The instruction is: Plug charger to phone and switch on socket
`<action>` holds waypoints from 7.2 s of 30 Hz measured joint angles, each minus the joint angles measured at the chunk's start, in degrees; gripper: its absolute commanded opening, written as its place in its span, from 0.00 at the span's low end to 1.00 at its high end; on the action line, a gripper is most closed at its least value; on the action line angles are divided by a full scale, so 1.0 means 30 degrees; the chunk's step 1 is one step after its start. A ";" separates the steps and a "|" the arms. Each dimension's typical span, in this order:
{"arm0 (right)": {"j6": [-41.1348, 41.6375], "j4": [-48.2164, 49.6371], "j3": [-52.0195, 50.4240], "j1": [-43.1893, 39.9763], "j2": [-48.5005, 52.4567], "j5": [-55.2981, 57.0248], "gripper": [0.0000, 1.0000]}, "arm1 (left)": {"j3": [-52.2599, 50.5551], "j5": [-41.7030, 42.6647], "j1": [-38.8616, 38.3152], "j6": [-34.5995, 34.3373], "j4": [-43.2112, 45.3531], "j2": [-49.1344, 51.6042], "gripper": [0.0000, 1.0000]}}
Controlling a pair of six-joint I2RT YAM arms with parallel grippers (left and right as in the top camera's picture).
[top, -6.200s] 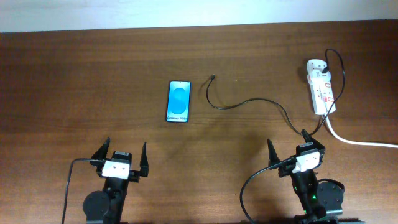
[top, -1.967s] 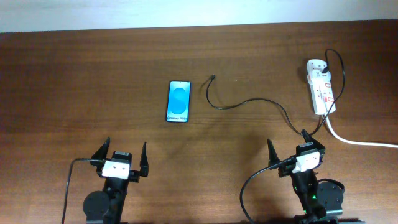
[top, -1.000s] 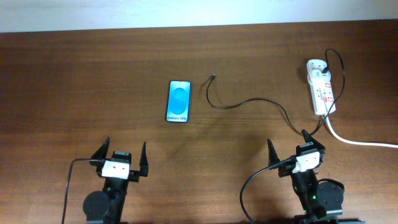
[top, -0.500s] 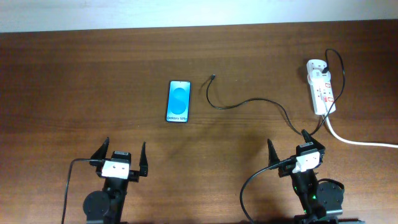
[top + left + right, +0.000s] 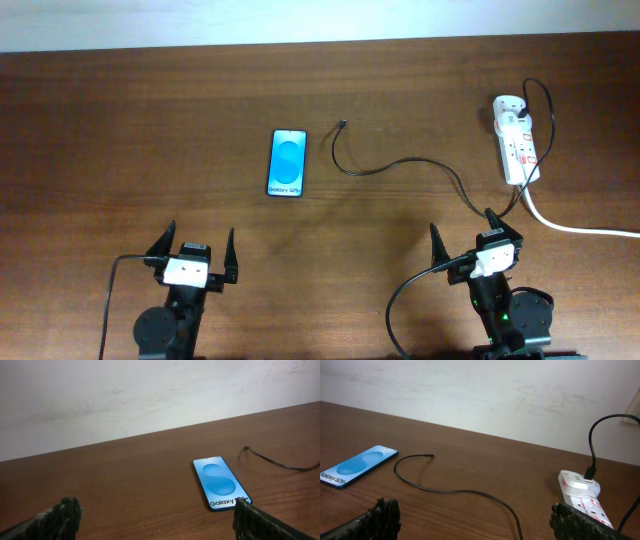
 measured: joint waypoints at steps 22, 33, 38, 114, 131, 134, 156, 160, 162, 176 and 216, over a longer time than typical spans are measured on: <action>-0.0007 0.0000 0.0000 0.0000 0.0000 0.0000 0.98 | 0.0000 0.0000 0.0000 -0.0007 0.0495 0.0000 0.99; -0.0007 0.0000 0.0000 0.0000 0.0000 0.0000 0.99 | 0.0000 -0.0007 0.0000 0.0000 0.0430 0.0000 0.99; -0.0007 0.0000 0.0000 0.0000 0.0000 0.0000 0.98 | 0.0000 -0.0007 0.0000 -0.0007 0.0430 0.0000 0.99; 0.0000 -0.0007 0.0000 0.0007 0.0000 0.0000 0.99 | 3.4767 -0.1953 -0.6368 -0.6987 -1.5992 4.3940 0.93; 0.0000 -0.0007 0.0000 0.0007 0.0000 0.0000 0.98 | 3.4825 -0.3155 -0.6856 -0.7970 -1.7070 4.3991 0.88; 0.0000 -0.0007 0.0000 0.0007 0.0000 0.0000 0.99 | 3.4855 -0.3592 -0.7082 -0.8021 -1.7085 4.3991 0.88; 0.0007 -0.0007 0.0000 0.0007 0.0000 0.0000 0.99 | 3.9255 -0.3942 -0.7082 -0.8094 -2.0269 4.4639 0.32; 0.0007 0.0000 0.0000 0.0007 0.0000 0.0000 0.99 | 3.9532 -0.3942 -0.6929 -0.8094 -2.0961 4.4639 0.00; 0.0000 -0.0007 0.0000 0.0007 0.0000 0.0000 0.99 | 4.0071 -0.3934 -0.6717 -0.8094 -2.1529 4.4639 0.00; 0.0000 0.0000 0.0000 0.0007 0.0000 0.0000 0.98 | 4.3255 0.0364 -0.5792 -1.2655 -2.3387 4.4639 0.00; 0.7410 -1.3092 1.7566 0.0000 1.4790 0.0459 0.98 | 4.3401 1.9139 -0.2127 -2.2112 -3.0942 4.4639 0.00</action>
